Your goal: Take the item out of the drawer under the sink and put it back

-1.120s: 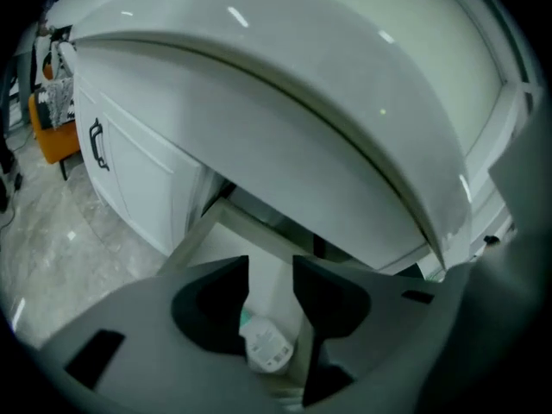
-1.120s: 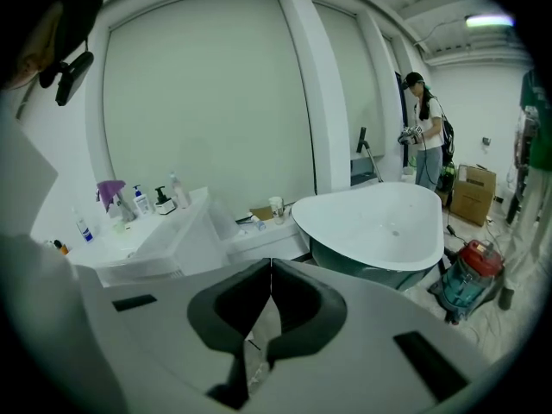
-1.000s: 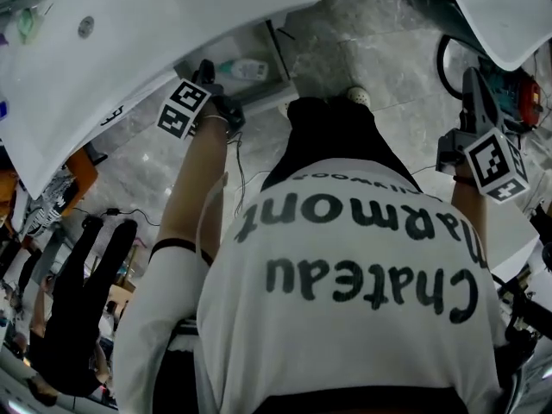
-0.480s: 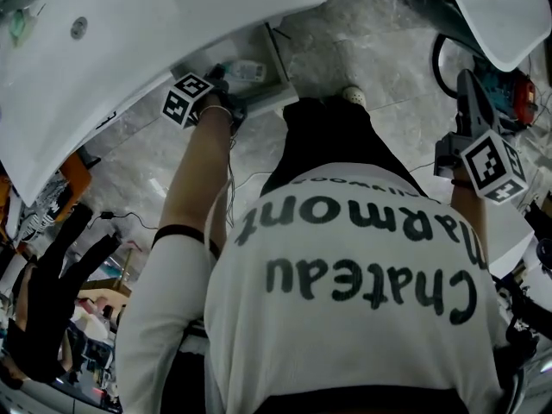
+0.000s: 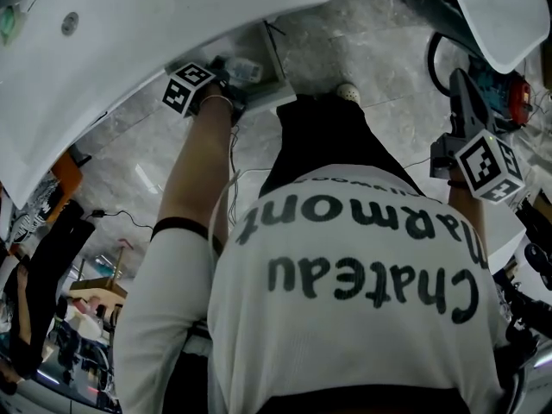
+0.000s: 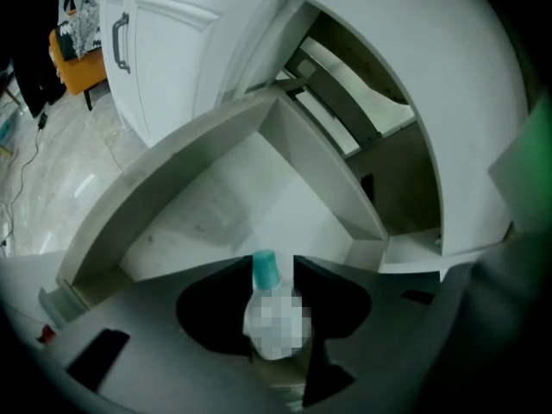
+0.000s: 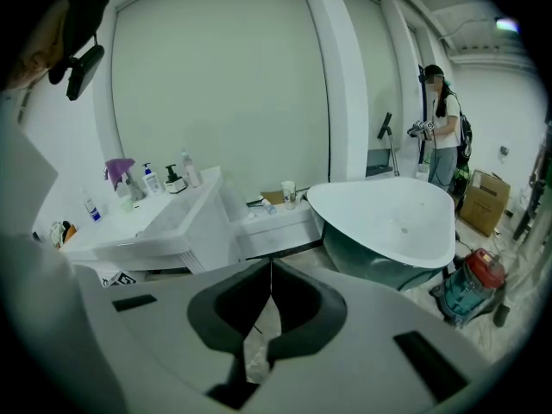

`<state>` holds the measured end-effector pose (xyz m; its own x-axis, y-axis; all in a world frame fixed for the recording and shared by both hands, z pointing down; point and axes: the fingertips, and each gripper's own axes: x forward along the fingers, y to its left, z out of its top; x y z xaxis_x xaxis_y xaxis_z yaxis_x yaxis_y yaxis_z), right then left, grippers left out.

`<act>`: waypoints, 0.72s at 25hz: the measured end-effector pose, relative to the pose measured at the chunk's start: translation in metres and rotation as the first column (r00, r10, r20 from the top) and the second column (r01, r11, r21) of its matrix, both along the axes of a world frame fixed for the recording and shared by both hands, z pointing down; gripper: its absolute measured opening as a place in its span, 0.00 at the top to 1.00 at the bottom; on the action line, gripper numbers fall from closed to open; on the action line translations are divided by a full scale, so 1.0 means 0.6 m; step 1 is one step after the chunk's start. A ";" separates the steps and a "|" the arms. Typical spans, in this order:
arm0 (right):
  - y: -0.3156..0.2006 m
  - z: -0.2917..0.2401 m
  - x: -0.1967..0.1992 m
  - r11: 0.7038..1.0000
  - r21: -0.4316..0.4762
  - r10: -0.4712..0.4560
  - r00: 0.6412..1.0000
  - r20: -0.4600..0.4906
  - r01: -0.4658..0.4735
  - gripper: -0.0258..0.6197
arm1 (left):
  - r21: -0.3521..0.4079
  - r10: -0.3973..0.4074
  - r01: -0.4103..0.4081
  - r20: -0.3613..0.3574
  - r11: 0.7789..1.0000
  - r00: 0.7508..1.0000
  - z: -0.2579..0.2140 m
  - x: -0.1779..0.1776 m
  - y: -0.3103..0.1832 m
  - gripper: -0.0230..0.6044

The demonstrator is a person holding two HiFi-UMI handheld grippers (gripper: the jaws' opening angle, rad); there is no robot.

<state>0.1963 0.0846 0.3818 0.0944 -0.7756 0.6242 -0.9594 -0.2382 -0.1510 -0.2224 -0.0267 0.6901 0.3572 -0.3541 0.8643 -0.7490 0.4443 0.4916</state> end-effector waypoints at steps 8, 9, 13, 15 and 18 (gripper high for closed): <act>0.002 0.004 0.004 1.000 -0.018 0.005 1.000 -0.007 -0.005 0.94 | -0.034 0.007 -0.006 0.051 0.999 0.999 0.019 0.002 -0.007 0.73; 0.005 0.004 0.005 1.000 -0.020 0.007 1.000 -0.008 -0.007 0.94 | -0.038 0.008 -0.006 0.057 0.999 0.998 0.023 0.001 -0.007 0.73; 0.016 0.000 0.015 1.000 -0.019 0.022 1.000 -0.019 -0.023 0.94 | -0.039 0.012 -0.009 0.076 0.999 0.997 0.031 0.006 -0.009 0.73; 0.021 -0.002 0.020 0.999 -0.017 0.029 0.999 -0.023 -0.029 0.94 | -0.038 0.016 -0.012 0.091 0.999 0.996 0.032 0.007 -0.010 0.74; 0.027 0.000 0.023 0.999 -0.020 0.039 0.999 -0.024 -0.039 0.94 | -0.043 0.015 -0.010 0.108 0.999 0.994 0.037 0.006 -0.010 0.76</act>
